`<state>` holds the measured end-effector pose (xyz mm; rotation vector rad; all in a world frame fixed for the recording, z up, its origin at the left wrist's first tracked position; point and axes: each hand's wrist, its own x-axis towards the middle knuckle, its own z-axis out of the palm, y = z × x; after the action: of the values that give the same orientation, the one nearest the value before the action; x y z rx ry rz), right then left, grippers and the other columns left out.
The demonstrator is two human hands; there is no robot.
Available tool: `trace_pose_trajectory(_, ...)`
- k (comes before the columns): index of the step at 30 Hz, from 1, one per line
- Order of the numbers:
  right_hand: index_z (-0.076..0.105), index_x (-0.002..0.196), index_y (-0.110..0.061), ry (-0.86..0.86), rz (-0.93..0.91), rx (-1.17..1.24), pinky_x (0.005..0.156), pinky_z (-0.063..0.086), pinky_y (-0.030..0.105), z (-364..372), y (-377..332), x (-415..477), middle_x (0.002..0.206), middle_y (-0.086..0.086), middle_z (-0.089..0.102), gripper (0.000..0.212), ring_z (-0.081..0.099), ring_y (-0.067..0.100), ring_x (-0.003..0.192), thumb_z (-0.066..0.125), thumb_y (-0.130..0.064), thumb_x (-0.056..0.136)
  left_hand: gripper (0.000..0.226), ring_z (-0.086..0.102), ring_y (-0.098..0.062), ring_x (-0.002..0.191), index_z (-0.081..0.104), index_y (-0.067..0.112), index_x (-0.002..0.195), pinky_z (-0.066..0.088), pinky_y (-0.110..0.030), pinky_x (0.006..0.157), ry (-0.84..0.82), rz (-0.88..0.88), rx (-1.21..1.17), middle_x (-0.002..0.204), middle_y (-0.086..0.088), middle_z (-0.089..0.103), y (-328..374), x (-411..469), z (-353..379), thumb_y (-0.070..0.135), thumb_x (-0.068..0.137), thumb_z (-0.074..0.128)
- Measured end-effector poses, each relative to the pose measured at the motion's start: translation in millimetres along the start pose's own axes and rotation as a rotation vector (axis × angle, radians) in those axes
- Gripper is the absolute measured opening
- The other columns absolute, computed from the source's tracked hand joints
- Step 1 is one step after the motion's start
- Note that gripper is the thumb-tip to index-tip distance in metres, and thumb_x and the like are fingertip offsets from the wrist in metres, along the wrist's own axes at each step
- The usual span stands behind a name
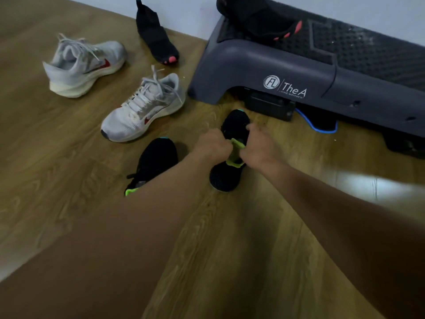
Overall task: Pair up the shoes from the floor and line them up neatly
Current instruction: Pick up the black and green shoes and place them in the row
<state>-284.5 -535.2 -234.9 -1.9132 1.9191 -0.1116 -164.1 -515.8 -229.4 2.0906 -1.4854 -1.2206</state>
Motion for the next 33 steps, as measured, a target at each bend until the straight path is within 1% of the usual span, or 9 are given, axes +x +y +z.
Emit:
trace_pose_trajectory(5,0.042,0.135,-0.019,-0.253,0.274,0.481,0.079,0.058,0.044,31,20,4,0.125,0.009,0.055,0.054,0.058,0.032,0.108,0.058,-0.004,0.085,0.032,0.063,-0.036,0.098,0.049,0.002,0.119,0.056,-0.042,0.08,0.013,-0.049,0.072,0.117,-0.02,0.056,-16,11,29,0.016,0.09,0.052)
trace_pose_trajectory(8,0.041,0.14,-0.018,-0.191,0.195,0.396,0.088,0.051,0.031,37,19,-8,0.129,0.008,0.056,0.057,0.056,0.027,0.113,0.054,-0.002,0.087,0.038,0.061,-0.035,0.101,0.044,0.0,0.123,0.052,-0.036,0.075,0.045,0.0,0.103,0.116,-0.02,0.056,-25,0,37,0.011,0.089,0.054)
trace_pose_trajectory(12,0.042,0.135,-0.019,-0.168,0.102,0.288,0.069,0.045,0.022,40,20,-52,0.12,0.003,0.06,0.054,0.06,0.021,0.106,0.06,-0.004,0.086,0.05,0.06,-0.03,0.1,0.034,0.005,0.131,0.048,-0.035,0.074,0.143,0.145,0.052,0.116,-0.015,0.057,-50,-45,49,0.009,0.085,0.055)
trace_pose_trajectory(16,0.033,0.141,-0.024,-0.236,0.015,0.254,0.083,0.047,0.025,50,14,-98,0.12,0.001,0.06,0.061,0.06,0.019,0.109,0.059,-0.009,0.088,0.052,0.057,-0.027,0.105,0.032,0.012,0.132,0.046,-0.033,0.08,0.171,0.161,0.01,0.119,-0.008,0.053,-79,-97,50,0.016,0.086,0.057)
trace_pose_trajectory(22,0.017,0.15,-0.025,-0.402,-0.038,0.199,0.078,0.049,0.027,73,-11,-137,0.118,0.003,0.059,0.07,0.061,0.021,0.103,0.054,-0.014,0.091,0.072,0.062,-0.031,0.096,0.013,0.007,0.149,0.048,-0.034,0.069,0.029,0.026,0.24,0.112,-0.017,0.06,-113,-125,28,0.018,0.09,0.054)
trace_pose_trajectory(24,0.018,0.15,-0.024,-0.403,-0.006,0.192,0.08,0.05,0.029,75,-18,-134,0.122,0.005,0.058,0.07,0.06,0.023,0.107,0.054,-0.012,0.091,0.061,0.063,-0.033,0.091,0.027,0.005,0.144,0.047,-0.034,0.064,0.015,0.07,0.367,0.108,-0.019,0.061,-108,-119,11,0.018,0.091,0.053)
trace_pose_trajectory(27,0.023,0.148,-0.024,-0.418,0.049,0.231,0.089,0.054,0.037,78,-25,-127,0.126,0.007,0.057,0.07,0.06,0.026,0.109,0.055,-0.01,0.087,0.033,0.062,-0.032,0.093,0.055,0.008,0.119,0.054,-0.042,0.073,0.167,0.221,0.412,0.107,-0.014,0.062,-100,-112,-20,0.02,0.088,0.055)
trace_pose_trajectory(31,0.027,0.146,-0.027,-0.431,0.051,0.304,0.083,0.057,0.044,82,-26,-123,0.127,0.006,0.056,0.069,0.061,0.028,0.109,0.058,-0.014,0.086,0.053,0.053,-0.028,0.106,0.045,0.016,0.135,0.046,-0.039,0.085,0.504,0.355,0.43,0.122,-0.009,0.052,-116,-116,-44,0.025,0.085,0.058)
trace_pose_trajectory(33,0.024,0.148,-0.028,-0.434,0.034,0.324,0.084,0.057,0.044,81,-25,-123,0.128,0.005,0.055,0.071,0.06,0.027,0.109,0.057,-0.015,0.087,0.063,0.048,-0.03,0.113,0.038,0.018,0.14,0.041,-0.043,0.093,0.561,0.239,0.452,0.126,-0.011,0.049,-131,-114,-47,0.03,0.082,0.06)
